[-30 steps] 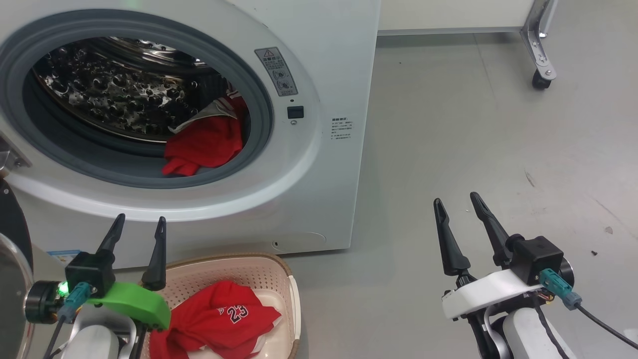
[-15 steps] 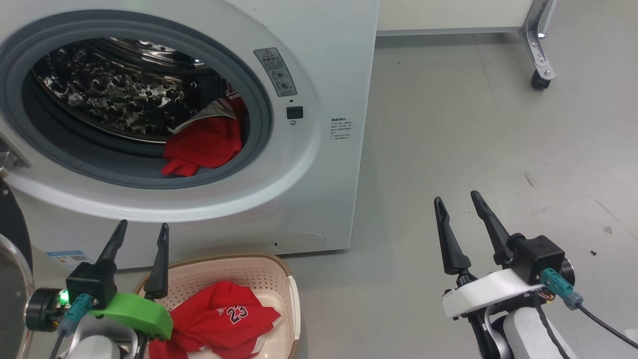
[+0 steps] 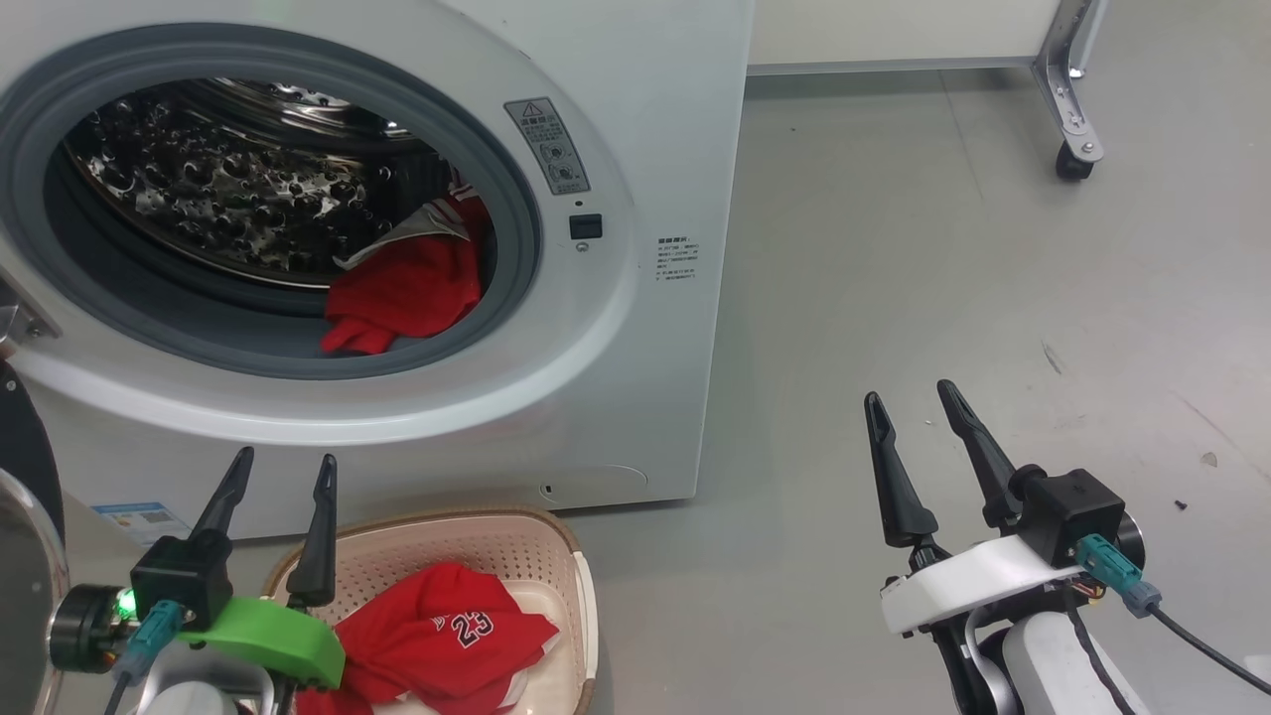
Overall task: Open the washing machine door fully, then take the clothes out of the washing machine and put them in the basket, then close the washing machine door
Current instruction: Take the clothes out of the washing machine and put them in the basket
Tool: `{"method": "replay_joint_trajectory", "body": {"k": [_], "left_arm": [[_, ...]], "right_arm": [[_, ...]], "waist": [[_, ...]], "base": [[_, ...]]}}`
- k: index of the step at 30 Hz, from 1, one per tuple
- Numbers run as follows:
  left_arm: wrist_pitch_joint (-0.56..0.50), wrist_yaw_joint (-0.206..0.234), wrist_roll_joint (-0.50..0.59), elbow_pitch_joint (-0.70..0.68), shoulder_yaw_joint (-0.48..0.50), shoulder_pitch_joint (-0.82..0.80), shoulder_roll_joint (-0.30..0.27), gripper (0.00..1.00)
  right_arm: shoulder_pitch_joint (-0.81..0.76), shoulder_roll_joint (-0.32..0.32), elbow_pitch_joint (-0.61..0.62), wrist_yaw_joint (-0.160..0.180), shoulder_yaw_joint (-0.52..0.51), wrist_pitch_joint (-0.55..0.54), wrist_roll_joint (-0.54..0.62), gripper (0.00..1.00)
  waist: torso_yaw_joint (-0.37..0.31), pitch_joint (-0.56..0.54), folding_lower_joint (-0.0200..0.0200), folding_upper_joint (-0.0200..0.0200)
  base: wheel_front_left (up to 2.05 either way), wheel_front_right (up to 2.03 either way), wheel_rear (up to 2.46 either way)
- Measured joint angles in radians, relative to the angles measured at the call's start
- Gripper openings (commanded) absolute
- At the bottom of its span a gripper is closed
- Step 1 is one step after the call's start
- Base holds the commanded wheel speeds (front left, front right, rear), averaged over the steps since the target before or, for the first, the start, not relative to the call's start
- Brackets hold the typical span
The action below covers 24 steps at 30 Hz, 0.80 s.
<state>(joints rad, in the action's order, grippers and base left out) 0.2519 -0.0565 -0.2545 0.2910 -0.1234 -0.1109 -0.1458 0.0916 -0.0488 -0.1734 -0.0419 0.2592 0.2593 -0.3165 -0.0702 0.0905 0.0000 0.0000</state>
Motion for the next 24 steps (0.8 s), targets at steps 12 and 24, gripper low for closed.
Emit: {"method": "replay_joint_trajectory", "body": {"k": [12,24], "left_arm": [[0.000,0.000,0.001,-0.019,0.008,0.015,0.000,1.00],[0.000,0.000,-0.009,-0.067,0.028,0.029,-0.003,1.00]], "right_arm": [[-0.002,0.000,0.004,0.000,0.001,0.000,0.000,1.00],[-0.005,0.000,0.039,0.002,0.020,0.000,0.000,1.00]], "waist": [[-0.005,0.001,0.0000,0.0000],[-0.019,0.070,0.0000,0.0000]], "base": [[0.00,0.00,0.00],[0.00,0.00,0.00]]}}
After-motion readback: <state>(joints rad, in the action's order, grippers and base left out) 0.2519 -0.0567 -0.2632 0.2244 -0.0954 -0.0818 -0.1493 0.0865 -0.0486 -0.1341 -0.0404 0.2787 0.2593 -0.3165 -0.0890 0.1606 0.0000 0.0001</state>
